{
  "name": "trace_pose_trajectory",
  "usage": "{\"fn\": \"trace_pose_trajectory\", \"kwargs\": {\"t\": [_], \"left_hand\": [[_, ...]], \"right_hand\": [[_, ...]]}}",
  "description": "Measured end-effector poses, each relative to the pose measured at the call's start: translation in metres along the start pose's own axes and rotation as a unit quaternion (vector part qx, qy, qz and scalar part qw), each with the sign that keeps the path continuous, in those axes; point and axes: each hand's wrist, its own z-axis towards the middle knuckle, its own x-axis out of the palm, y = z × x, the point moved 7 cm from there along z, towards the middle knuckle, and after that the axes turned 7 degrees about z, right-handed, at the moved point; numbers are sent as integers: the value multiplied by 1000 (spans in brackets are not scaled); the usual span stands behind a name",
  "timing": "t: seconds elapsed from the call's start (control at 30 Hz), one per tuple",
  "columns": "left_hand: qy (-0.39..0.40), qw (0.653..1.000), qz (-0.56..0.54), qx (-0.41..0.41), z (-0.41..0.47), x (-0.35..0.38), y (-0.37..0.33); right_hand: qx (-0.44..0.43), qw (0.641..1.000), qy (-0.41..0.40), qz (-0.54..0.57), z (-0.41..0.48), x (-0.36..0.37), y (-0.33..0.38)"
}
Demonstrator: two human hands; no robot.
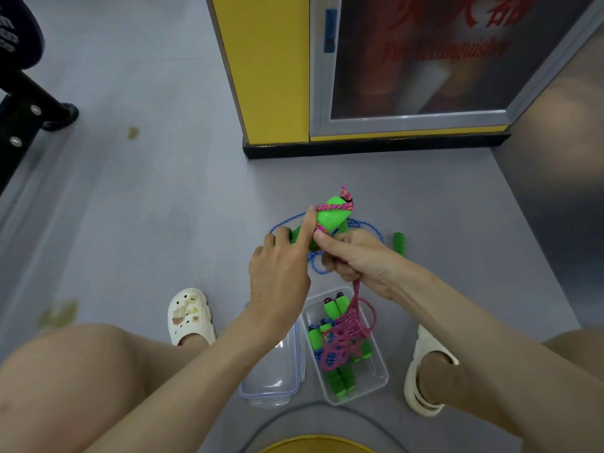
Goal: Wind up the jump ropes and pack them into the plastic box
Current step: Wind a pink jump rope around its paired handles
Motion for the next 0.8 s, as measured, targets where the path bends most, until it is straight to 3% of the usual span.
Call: {"fn": "trace_pose_trajectory", "kwargs": {"t": [0.07, 0.17, 0.23, 0.3, 0.4, 0.57, 0.63, 0.8], "left_hand": [[18, 998, -49, 34, -3, 5, -6], [174, 966, -191, 18, -3, 20, -13], [261, 909, -324, -33, 1, 26, -10], [251, 839, -463, -135, 9, 24, 4], [280, 742, -558, -245, 9, 28, 19], [426, 576, -664, -214, -15, 33, -2], [412, 574, -677, -208, -12, 30, -1], [315, 656, -643, -240, 1, 30, 12]], "right_hand": [[1, 999, -50, 1, 3, -10, 0], [-5, 997, -82, 15, 5, -21, -3], [-8, 996, -76, 37, 5, -25, -3], [-10, 998, -52, 47, 3, -26, 0], [-17, 999, 20, 39, 0, -19, 2], [-24, 996, 82, 37, -5, -10, 1], [-21, 996, 71, 43, -5, -10, 1], [-17, 1000, -17, 3, 0, -21, -5]]}}
